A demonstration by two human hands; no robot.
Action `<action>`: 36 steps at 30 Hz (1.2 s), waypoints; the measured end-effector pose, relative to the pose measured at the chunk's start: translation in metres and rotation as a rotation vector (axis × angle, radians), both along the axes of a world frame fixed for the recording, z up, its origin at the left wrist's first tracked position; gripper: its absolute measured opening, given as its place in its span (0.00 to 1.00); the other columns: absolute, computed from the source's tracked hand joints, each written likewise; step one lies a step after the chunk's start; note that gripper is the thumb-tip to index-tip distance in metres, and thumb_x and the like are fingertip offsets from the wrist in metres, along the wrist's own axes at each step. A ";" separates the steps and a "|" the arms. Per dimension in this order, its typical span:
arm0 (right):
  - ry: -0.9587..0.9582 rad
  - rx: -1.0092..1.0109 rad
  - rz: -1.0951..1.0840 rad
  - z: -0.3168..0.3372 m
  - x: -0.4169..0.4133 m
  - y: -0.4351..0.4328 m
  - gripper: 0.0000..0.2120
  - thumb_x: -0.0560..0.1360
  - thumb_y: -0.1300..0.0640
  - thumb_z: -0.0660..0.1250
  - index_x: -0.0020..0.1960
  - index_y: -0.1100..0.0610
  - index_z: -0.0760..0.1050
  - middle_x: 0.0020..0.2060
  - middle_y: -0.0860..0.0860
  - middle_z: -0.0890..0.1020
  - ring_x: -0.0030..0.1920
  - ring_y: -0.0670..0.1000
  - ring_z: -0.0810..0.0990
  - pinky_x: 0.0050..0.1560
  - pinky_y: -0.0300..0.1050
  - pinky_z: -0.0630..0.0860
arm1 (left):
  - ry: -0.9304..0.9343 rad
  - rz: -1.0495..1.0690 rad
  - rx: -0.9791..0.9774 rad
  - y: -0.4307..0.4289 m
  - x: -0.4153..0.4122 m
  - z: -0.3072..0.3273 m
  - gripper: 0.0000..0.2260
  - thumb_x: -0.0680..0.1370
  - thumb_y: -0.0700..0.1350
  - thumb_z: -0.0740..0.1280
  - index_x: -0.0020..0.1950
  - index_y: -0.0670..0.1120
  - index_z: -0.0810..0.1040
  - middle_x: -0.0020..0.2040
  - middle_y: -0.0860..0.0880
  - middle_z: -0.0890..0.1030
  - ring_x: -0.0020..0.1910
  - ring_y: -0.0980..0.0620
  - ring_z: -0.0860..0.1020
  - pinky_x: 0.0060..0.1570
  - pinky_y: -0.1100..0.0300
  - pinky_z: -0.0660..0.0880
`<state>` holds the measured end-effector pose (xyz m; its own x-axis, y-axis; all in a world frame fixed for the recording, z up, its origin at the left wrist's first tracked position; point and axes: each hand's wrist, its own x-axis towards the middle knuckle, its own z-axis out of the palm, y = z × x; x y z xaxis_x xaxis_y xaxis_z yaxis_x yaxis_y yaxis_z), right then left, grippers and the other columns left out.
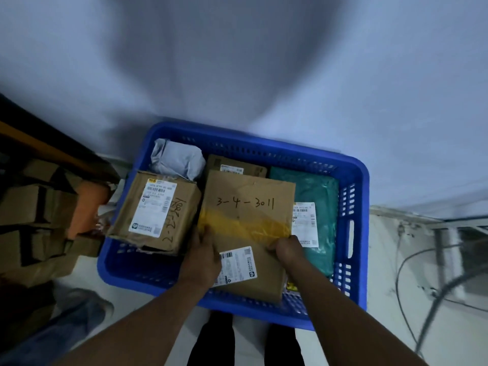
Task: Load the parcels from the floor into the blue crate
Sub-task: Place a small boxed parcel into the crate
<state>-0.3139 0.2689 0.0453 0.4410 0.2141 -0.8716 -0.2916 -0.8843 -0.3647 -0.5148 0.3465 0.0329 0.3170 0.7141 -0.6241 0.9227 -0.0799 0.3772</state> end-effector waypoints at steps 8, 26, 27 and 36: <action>0.036 0.045 -0.148 -0.009 0.000 -0.005 0.21 0.70 0.65 0.70 0.62 0.58 0.71 0.55 0.57 0.79 0.53 0.59 0.78 0.50 0.53 0.76 | -0.197 0.015 0.013 0.016 0.003 -0.001 0.34 0.80 0.50 0.69 0.82 0.50 0.54 0.82 0.45 0.46 0.80 0.44 0.56 0.75 0.51 0.63; -0.874 0.193 0.998 -0.004 -0.014 0.016 0.33 0.81 0.46 0.53 0.82 0.53 0.47 0.82 0.57 0.46 0.81 0.57 0.40 0.79 0.61 0.46 | 0.041 -0.587 0.185 0.032 0.065 -0.002 0.49 0.72 0.74 0.61 0.80 0.60 0.34 0.80 0.49 0.27 0.78 0.43 0.28 0.75 0.32 0.37; -0.848 0.173 1.040 -0.008 -0.014 0.016 0.33 0.81 0.45 0.52 0.82 0.52 0.47 0.82 0.56 0.44 0.81 0.57 0.39 0.79 0.62 0.46 | 0.058 -0.599 0.174 0.034 0.065 -0.004 0.49 0.72 0.75 0.61 0.79 0.61 0.32 0.79 0.50 0.27 0.78 0.42 0.29 0.75 0.30 0.39; -0.741 0.029 1.155 -0.020 -0.013 0.020 0.35 0.82 0.39 0.45 0.81 0.52 0.33 0.78 0.54 0.29 0.77 0.55 0.26 0.75 0.69 0.37 | 0.092 -0.616 0.149 0.037 0.066 -0.006 0.49 0.73 0.73 0.61 0.79 0.61 0.31 0.79 0.49 0.26 0.79 0.40 0.29 0.73 0.26 0.43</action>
<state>-0.3271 0.2886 0.0258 0.3569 0.7883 -0.5012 0.8682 -0.4779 -0.1334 -0.4489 0.3834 0.0270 0.6473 0.4992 -0.5761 0.7185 -0.6518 0.2425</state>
